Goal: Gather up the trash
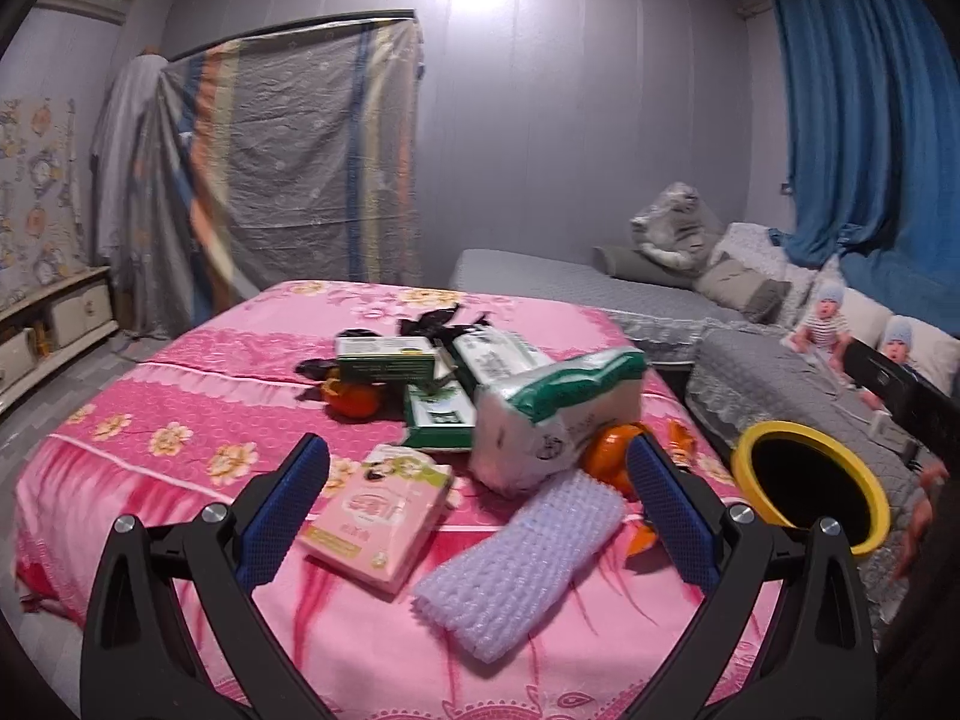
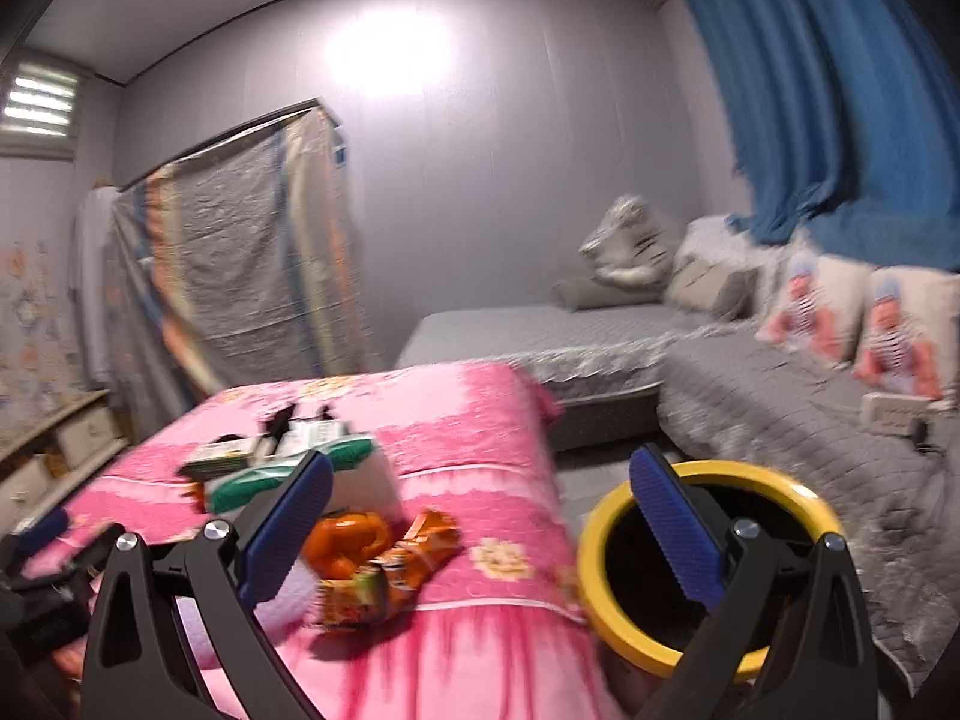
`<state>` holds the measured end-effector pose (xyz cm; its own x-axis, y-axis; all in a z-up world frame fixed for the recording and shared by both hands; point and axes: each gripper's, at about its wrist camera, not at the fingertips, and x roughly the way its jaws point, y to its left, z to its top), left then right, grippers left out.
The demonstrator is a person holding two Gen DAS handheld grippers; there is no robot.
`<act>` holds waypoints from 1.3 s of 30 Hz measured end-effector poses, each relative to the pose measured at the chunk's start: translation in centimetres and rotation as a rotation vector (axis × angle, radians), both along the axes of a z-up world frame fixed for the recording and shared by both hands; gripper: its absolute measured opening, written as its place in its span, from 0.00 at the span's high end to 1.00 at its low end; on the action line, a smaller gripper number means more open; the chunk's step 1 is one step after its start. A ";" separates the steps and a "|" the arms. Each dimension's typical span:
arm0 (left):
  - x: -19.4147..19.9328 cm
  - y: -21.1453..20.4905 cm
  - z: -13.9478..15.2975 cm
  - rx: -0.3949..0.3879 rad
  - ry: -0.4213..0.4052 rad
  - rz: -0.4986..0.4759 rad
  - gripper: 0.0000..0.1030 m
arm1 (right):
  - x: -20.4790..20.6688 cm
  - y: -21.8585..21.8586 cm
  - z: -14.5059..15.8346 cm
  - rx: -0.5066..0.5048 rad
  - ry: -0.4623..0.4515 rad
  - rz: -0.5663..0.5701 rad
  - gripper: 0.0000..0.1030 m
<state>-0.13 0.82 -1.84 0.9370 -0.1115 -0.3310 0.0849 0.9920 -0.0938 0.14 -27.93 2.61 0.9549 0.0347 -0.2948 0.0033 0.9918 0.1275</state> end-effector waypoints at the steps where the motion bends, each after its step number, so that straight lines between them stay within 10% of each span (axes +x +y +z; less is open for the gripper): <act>1: 0.0 0.2 0.0 -0.019 -0.004 -0.021 0.08 | 0.9 0.1 0.0 -0.005 0.059 0.038 0.07; 6: 0.7 1.6 0.6 -0.040 -0.018 -0.033 0.08 | 4.3 2.1 -2.1 -0.035 0.321 0.196 0.07; 11: 1.8 2.3 0.9 0.265 -0.022 0.015 0.08 | 4.7 4.2 -3.6 0.008 0.398 0.277 0.07; 25: 4.6 6.6 -1.7 0.264 0.188 -0.215 0.08 | 12.8 3.3 -8.9 0.257 0.719 0.259 0.33; 30: 6.9 6.3 -2.9 0.232 0.268 -0.268 0.08 | 12.8 3.2 -9.3 0.293 0.734 0.297 0.63; 39: 11.6 4.8 -5.8 0.303 0.450 -0.311 0.08 | 10.5 1.3 -7.4 0.324 0.662 0.336 0.67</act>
